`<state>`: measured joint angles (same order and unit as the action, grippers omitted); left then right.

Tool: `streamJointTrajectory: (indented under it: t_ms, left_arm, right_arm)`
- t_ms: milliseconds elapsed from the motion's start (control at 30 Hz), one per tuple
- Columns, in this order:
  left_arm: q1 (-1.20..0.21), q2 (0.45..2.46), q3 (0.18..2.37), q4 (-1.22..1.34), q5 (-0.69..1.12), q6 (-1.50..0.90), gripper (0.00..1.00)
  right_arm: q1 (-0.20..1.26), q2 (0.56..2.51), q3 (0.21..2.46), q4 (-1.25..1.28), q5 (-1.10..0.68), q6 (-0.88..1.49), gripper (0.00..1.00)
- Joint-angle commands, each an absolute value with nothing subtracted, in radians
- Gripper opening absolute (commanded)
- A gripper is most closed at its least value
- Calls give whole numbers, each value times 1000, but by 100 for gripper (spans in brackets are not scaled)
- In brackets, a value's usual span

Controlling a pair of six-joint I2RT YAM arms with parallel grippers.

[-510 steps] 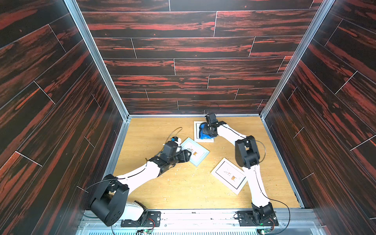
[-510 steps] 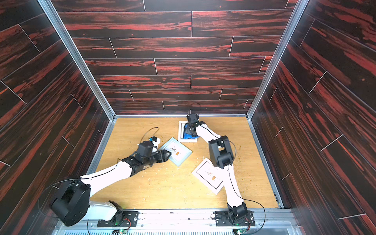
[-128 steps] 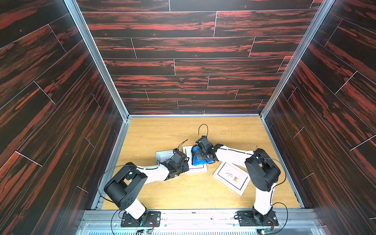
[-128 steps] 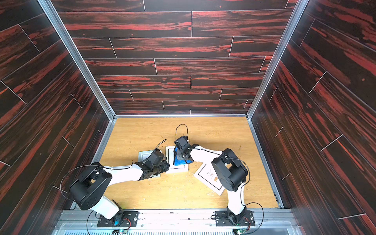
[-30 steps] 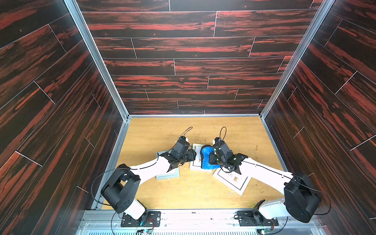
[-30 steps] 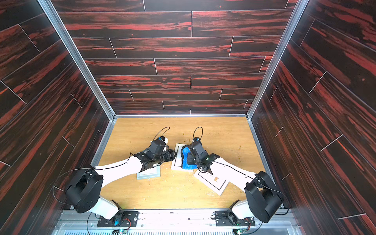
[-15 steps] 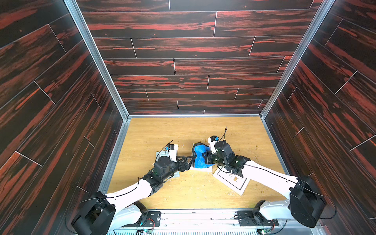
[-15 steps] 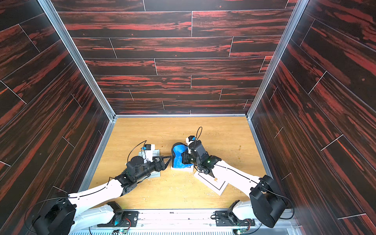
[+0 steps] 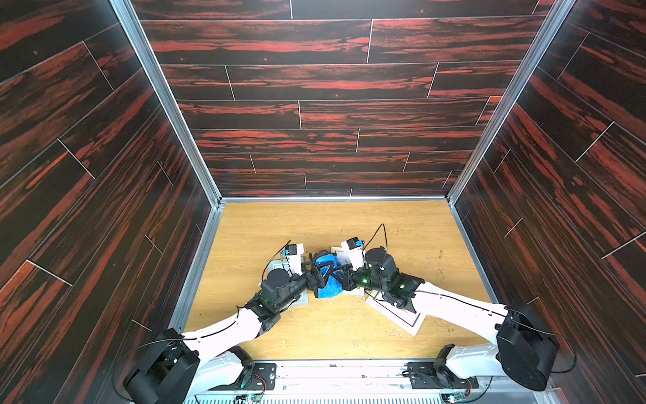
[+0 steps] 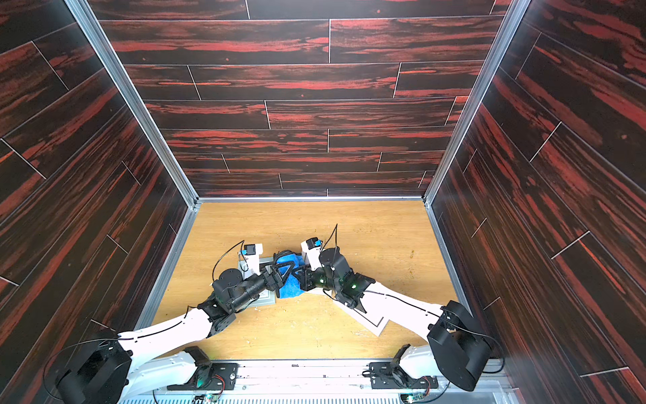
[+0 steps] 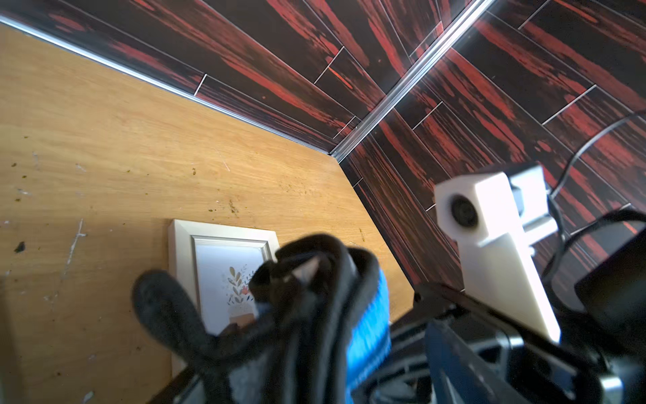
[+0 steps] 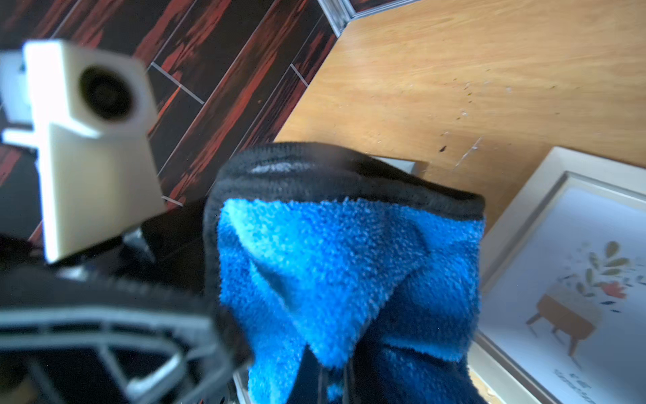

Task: Wipe the picture frame with a cloth
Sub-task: Adjust the cleaning item, then wipe the dirt from the picture frame.

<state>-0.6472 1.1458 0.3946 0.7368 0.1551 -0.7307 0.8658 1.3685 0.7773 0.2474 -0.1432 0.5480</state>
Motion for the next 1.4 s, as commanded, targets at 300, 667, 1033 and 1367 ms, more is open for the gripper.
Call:
streamJointTrajectory:
  t_ms: [300,667,1033,1367]
  left_arm:
    - [-643,1199,435,794,287,-761,45]
    - [-579,1128,528,409,77,-679,0]
    - [-523,1258,775,74,-55,-525,0]
    - [-528,1594,1024,27,-28,-507,0]
  right_arm:
    - [898,1356,787,383,-142,493,0]
    - [899,1341,839,170,78,460,45]
    - [754,1458,870,-112,280,546,56]
    - [681,1682,901,-137,257,598,54]
